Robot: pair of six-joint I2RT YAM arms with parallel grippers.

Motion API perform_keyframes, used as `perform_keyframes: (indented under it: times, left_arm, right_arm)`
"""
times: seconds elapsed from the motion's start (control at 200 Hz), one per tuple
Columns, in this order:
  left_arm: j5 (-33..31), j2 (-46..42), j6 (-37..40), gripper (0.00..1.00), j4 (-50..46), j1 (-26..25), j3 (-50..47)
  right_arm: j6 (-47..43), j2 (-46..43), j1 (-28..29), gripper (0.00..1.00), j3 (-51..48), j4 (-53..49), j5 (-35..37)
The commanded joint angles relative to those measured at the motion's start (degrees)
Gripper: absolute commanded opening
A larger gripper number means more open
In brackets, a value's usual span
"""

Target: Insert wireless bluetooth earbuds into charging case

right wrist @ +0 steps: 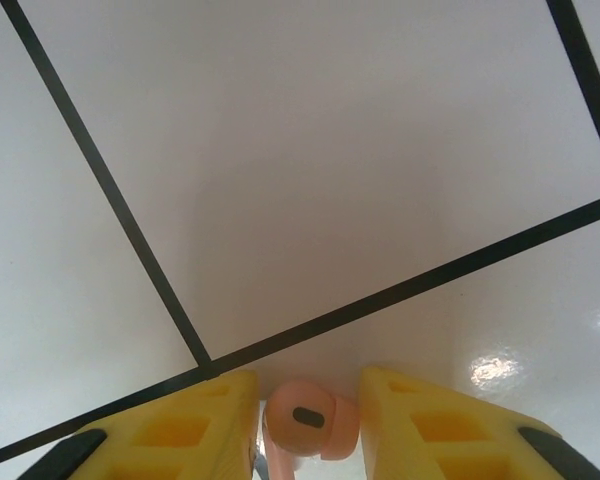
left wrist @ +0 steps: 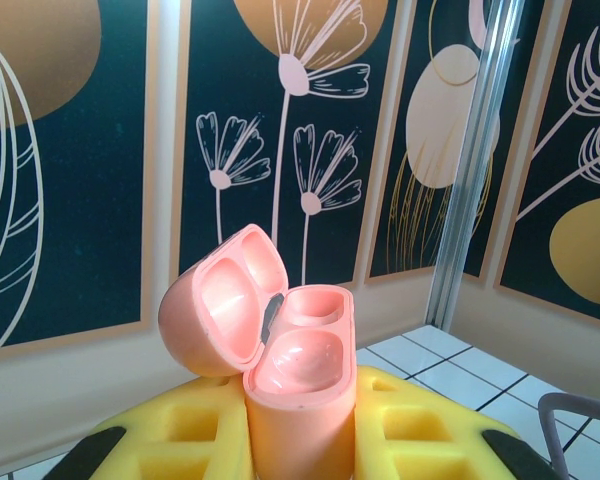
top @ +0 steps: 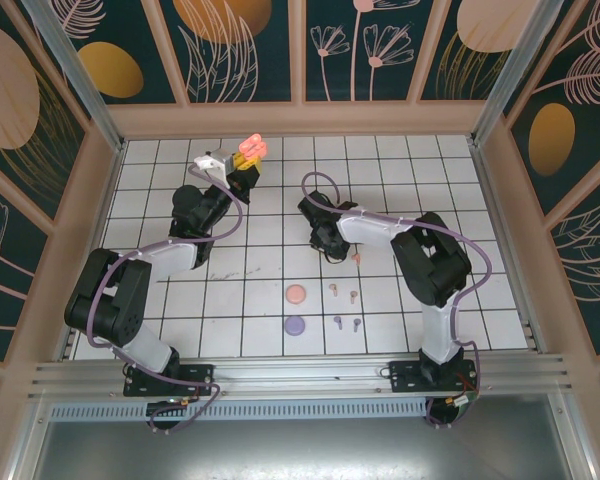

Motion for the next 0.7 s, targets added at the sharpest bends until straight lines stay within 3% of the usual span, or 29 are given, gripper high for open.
perform_keyframes:
  times: [0.0, 0.4, 0.696]
  left_arm:
    - [-0.24, 0.1, -0.9, 0.0, 2.98, -0.08, -0.4]
    - [-0.23, -0.07, -0.84, 0.0, 3.85, -0.06, -0.42]
    - [1.13, -0.49, 3.5, 0.0, 4.06, -0.05, -0.38]
  right_arm:
    - [1.02, 1.52, 1.21, 0.3, 0.32, -2.03, -0.41]
    - [-1.09, -5.01, 1.06, 0.24, -1.0, 2.86, 5.67]
    - [-13.64, -14.0, -1.84, 0.22, -0.44, 13.61, 10.2]
